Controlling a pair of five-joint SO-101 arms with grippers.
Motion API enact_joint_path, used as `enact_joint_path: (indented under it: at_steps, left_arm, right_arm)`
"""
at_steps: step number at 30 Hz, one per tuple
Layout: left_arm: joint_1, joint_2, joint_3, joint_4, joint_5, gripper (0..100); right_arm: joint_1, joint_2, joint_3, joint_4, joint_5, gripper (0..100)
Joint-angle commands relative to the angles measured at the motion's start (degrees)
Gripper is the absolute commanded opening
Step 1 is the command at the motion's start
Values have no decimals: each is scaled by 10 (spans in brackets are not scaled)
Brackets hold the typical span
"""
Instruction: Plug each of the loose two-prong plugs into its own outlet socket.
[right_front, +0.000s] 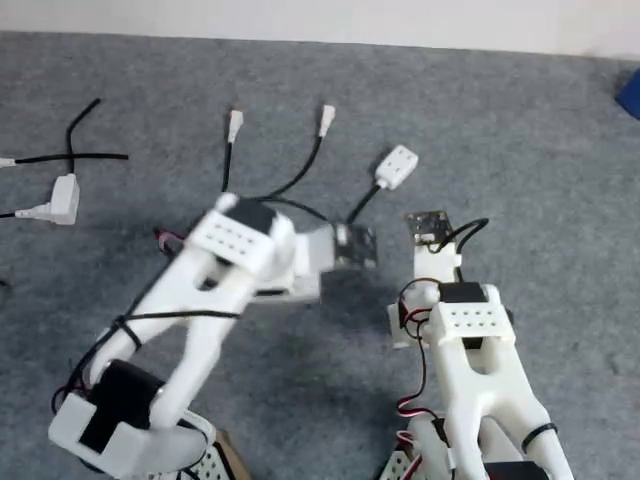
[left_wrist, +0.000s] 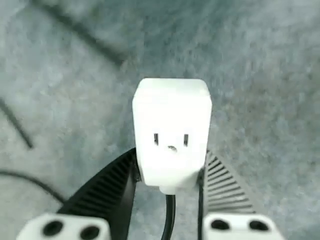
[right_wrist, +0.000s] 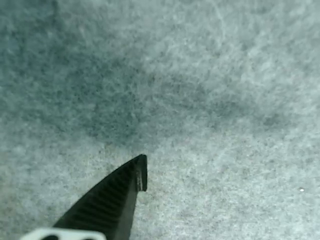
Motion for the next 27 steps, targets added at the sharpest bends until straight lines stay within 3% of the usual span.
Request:
enact_joint_path:
  at_steps: [1, 7, 13, 27]
  left_arm:
    - [-15, -1, -13, 16, -12, 4]
    - [-2, -7, 94, -27, -11, 22]
    - [-5, -8, 93, -24, -10, 200]
    - [-15, -6, 58, -33, -9, 203]
  right_arm:
    - [-4, -13, -5, -7, 7, 568]
    - [-4, -13, -5, -7, 7, 568]
    - [-4, -13, -5, -7, 7, 568]
    - [-4, -13, -5, -7, 7, 568]
